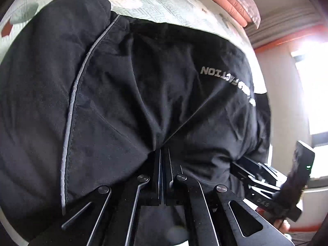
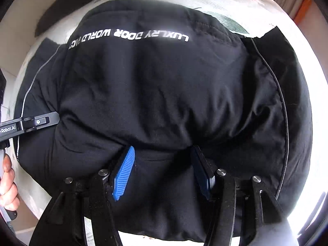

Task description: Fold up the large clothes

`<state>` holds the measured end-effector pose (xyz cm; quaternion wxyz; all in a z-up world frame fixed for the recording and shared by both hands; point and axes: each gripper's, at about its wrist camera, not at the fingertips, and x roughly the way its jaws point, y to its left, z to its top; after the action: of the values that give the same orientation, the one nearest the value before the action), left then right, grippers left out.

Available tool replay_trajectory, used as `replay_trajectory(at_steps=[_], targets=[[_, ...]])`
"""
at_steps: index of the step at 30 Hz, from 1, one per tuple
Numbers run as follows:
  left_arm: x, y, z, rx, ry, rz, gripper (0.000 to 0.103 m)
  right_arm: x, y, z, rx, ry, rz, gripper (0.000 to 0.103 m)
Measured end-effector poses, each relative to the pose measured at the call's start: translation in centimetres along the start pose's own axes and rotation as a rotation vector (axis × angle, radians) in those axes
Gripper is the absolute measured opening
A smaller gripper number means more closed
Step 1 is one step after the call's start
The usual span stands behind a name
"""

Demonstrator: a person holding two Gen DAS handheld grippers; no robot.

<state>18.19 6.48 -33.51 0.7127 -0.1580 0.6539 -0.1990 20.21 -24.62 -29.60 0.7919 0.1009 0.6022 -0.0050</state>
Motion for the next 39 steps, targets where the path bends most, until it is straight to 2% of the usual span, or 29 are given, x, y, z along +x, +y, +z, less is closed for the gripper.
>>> replay_trajectory(at_steps=[2, 4, 7, 9, 11, 12, 13, 14, 16, 19, 21, 23, 26, 31, 33, 35, 39], targets=[[-1.0, -0.9, -0.3, 0.055, -0.001, 0.028, 0.002, -1.4, -0.9, 0.2, 0.012, 0.006, 0.042, 0.058], [-2.6, -1.8, -0.4, 0.103, -0.024, 0.059, 0.005, -4.1, -2.0, 0.9, 0.016, -0.062, 0.045, 0.057], [-4.6, -2.1, 0.3, 0.120, -0.089, 0.081, 0.010, -7.5, -4.5, 4.1, 0.028, -0.192, -0.020, 0.058], [-5.3, -1.6, 1.3, 0.110, -0.116, 0.115, 0.020, -6.9, -6.9, 6.9, 0.066, -0.210, -0.101, 0.059], [-5.4, -0.8, 2.1, 0.091, -0.117, 0.170, 0.031, -4.2, -9.6, 9.1, 0.124, -0.176, -0.129, 0.059], [-5.3, -0.4, 2.3, 0.078, -0.110, 0.181, 0.033, -2.2, -10.8, 10.0, 0.151, -0.119, -0.138, 0.059], [-4.8, 0.0, 2.4, 0.070, -0.090, 0.188, 0.041, 0.4, -11.9, 10.5, 0.172, -0.037, -0.134, 0.058], [-4.4, 0.6, 2.5, 0.071, -0.068, 0.199, 0.047, 2.7, -12.9, 10.7, 0.201, 0.033, -0.092, 0.058], [-3.3, 1.1, 2.4, 0.108, -0.054, 0.204, 0.049, 3.9, -13.6, 10.5, 0.244, 0.009, -0.053, 0.059], [-2.8, 0.7, 2.3, 0.153, -0.067, 0.228, 0.056, 3.5, -12.7, 10.4, 0.188, -0.003, -0.112, 0.059], [-3.1, 0.5, 2.4, 0.144, -0.063, 0.225, 0.056, 3.0, -12.8, 10.1, 0.174, -0.022, -0.105, 0.059], [-4.2, 0.4, 2.6, 0.134, -0.077, 0.216, 0.057, 1.3, -12.4, 9.3, 0.184, -0.044, -0.060, 0.060], [-6.7, 1.0, 2.3, 0.148, -0.109, 0.286, 0.057, -3.1, -13.3, 6.8, 0.187, -0.105, 0.009, 0.060], [-10.5, 4.2, 2.6, 0.092, -0.131, 0.368, 0.057, -7.7, -14.6, 2.3, 0.163, -0.125, 0.019, 0.086], [-11.3, 5.8, 2.8, 0.059, -0.126, 0.348, 0.057, -7.6, -15.7, 0.7, 0.174, -0.095, 0.021, 0.087], [-11.4, 7.6, 3.0, 0.036, -0.093, 0.312, 0.057, -7.0, -17.1, -0.4, 0.207, -0.057, 0.060, 0.087], [-9.9, 10.7, 3.5, -0.018, -0.023, 0.182, 0.057, -4.0, -19.5, -1.5, 0.288, -0.029, 0.139, 0.087]])
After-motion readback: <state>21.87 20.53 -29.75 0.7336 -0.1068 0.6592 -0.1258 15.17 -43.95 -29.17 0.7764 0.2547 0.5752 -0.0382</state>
